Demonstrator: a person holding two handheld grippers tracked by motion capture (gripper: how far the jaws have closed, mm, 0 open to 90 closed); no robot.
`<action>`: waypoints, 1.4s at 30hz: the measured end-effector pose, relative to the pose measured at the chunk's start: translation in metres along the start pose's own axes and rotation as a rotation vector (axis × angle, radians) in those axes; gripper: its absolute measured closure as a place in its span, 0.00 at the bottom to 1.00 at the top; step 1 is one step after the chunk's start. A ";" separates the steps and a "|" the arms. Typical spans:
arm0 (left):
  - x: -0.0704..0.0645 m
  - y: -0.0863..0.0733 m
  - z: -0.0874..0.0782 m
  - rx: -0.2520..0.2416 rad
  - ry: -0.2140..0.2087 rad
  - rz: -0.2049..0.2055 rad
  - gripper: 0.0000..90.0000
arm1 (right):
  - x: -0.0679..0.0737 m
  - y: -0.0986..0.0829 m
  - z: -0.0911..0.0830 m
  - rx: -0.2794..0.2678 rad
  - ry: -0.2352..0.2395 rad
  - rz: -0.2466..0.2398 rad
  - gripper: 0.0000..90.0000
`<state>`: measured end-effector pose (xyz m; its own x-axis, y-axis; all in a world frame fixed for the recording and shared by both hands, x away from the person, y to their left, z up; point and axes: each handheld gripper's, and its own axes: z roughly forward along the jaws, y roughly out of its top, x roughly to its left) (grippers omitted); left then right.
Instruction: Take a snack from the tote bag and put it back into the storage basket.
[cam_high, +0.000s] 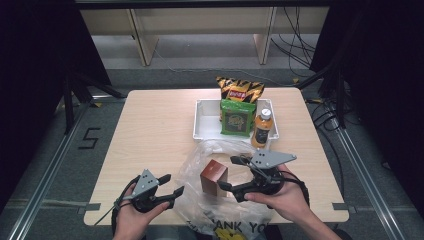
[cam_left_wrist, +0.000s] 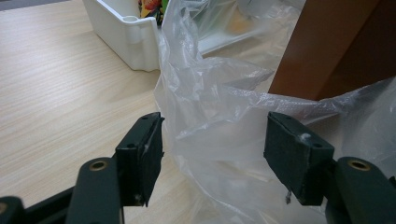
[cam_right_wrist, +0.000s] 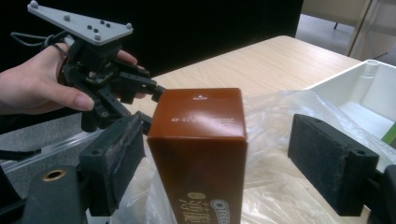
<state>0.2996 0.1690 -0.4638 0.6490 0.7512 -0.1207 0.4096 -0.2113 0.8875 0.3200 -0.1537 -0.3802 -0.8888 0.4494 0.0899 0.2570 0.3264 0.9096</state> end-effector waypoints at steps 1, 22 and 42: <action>0.000 0.000 0.000 0.001 0.001 0.006 0.41 | 0.000 0.000 0.001 -0.012 -0.017 -0.012 0.20; 0.000 0.000 0.001 0.010 0.005 0.009 0.41 | 0.008 -0.004 0.025 0.041 -0.003 -0.033 0.17; 0.000 -0.001 0.000 0.009 0.007 0.006 0.41 | 0.006 -0.014 0.044 0.086 -0.031 -0.051 0.17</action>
<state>0.2997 0.1693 -0.4644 0.6471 0.7541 -0.1122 0.4111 -0.2212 0.8844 0.3274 -0.1189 -0.4104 -0.8896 0.4557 0.0307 0.2446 0.4186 0.8746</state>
